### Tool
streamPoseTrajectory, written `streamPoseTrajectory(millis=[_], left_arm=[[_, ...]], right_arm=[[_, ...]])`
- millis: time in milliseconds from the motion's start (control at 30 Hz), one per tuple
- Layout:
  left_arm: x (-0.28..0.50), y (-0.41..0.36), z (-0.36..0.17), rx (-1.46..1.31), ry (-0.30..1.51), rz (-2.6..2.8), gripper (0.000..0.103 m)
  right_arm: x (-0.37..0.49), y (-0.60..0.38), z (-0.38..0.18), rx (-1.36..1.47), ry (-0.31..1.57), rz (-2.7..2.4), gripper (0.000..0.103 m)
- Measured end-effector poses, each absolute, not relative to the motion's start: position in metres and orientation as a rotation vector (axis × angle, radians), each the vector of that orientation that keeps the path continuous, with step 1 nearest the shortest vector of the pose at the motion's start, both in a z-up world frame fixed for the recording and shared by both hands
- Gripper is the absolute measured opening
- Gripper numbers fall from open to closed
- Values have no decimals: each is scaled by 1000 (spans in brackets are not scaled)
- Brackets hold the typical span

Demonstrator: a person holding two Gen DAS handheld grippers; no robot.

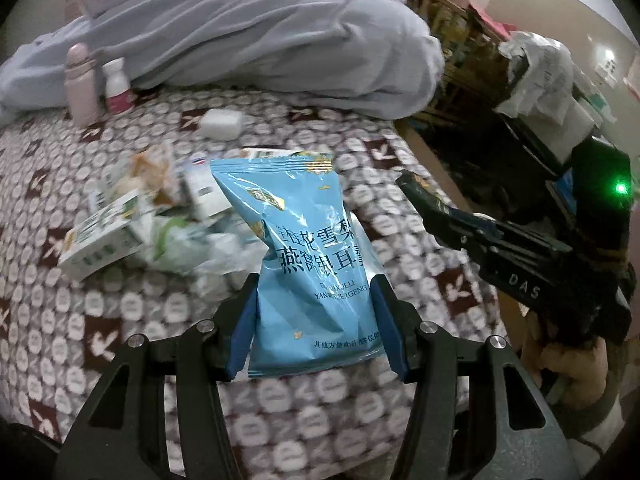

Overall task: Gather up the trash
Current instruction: 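Lift both held snack packets and carry them toward the white bucket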

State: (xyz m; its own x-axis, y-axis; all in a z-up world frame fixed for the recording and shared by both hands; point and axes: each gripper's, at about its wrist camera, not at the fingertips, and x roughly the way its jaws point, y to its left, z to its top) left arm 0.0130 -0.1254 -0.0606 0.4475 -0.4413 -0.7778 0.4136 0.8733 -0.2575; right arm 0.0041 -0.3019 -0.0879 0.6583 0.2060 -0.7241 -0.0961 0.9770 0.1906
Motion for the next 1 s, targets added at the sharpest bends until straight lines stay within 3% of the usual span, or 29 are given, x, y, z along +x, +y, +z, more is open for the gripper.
streamPoseTrajectory(millis=[1000], left_arm=[[-6,-319,-48,162,928,-786,53]], right_arm=[[-93,-486,-73,268,791,-189,21]])
